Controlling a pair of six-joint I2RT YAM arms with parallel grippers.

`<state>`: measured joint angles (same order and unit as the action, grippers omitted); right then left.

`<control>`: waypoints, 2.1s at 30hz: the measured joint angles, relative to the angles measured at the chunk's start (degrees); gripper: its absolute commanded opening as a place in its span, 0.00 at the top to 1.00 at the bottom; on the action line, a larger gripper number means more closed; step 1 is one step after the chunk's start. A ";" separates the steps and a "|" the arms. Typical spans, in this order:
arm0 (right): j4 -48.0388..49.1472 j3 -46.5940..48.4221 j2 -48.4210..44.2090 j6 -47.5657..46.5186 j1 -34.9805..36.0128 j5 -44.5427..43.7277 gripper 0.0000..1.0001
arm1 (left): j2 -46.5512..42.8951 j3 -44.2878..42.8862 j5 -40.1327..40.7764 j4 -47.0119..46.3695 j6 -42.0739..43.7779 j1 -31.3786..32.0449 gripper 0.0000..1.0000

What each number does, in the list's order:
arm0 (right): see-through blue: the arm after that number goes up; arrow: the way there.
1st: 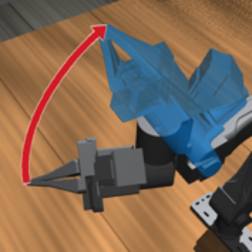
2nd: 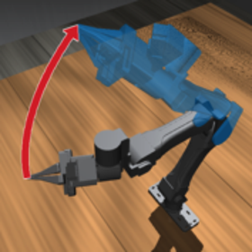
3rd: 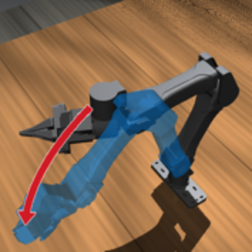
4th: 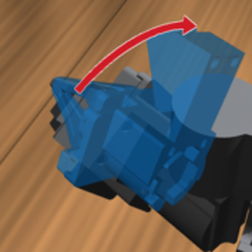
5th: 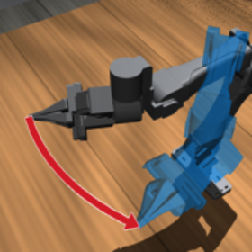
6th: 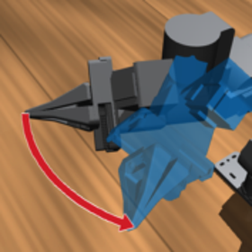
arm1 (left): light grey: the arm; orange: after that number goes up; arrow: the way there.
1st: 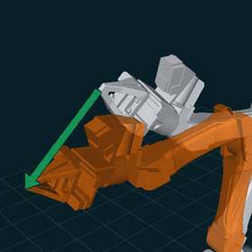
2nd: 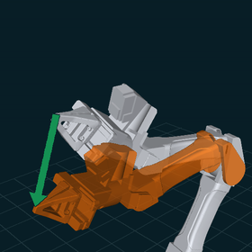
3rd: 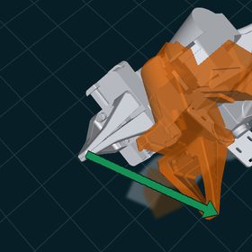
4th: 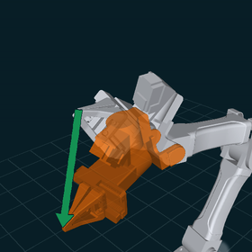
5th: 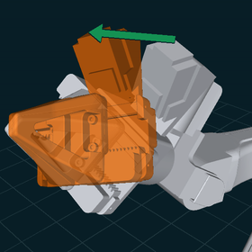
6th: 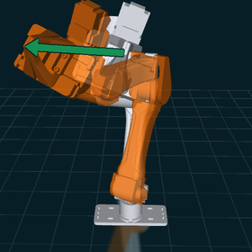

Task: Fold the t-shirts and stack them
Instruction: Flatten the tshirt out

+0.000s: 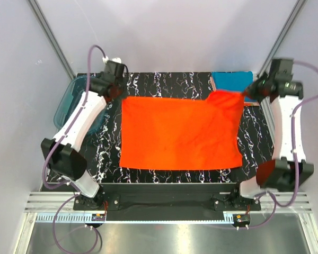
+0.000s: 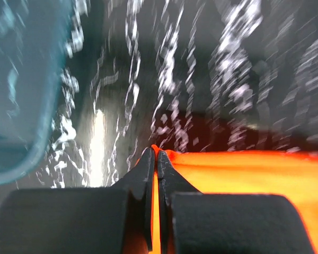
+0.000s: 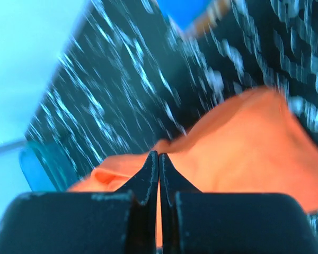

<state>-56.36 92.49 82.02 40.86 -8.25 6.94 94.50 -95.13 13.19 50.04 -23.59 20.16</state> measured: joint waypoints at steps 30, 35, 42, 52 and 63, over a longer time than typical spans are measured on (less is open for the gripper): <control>-10.34 50.69 -4.35 -5.66 -4.61 2.99 1.00 | -39.15 -9.33 -5.33 -10.93 2.73 -2.27 1.00; -9.60 52.02 -13.57 -7.34 -4.61 2.21 1.00 | -48.06 -8.72 -7.19 -13.68 2.84 -2.34 1.00; -5.95 47.63 -26.84 -8.20 -4.70 -0.28 1.00 | -57.48 -5.16 -9.07 -14.01 2.78 -2.43 1.00; 4.70 17.18 -39.60 -7.13 -4.83 1.73 1.00 | -67.95 12.17 -10.25 -19.41 2.75 -2.54 1.00; 23.08 -28.85 -32.39 -6.51 -4.90 2.23 1.00 | -51.71 45.05 -8.61 -33.75 2.16 -2.54 1.00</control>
<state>-33.28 63.64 49.63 34.35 -13.15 9.17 42.78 -50.09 4.58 16.29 -21.43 17.63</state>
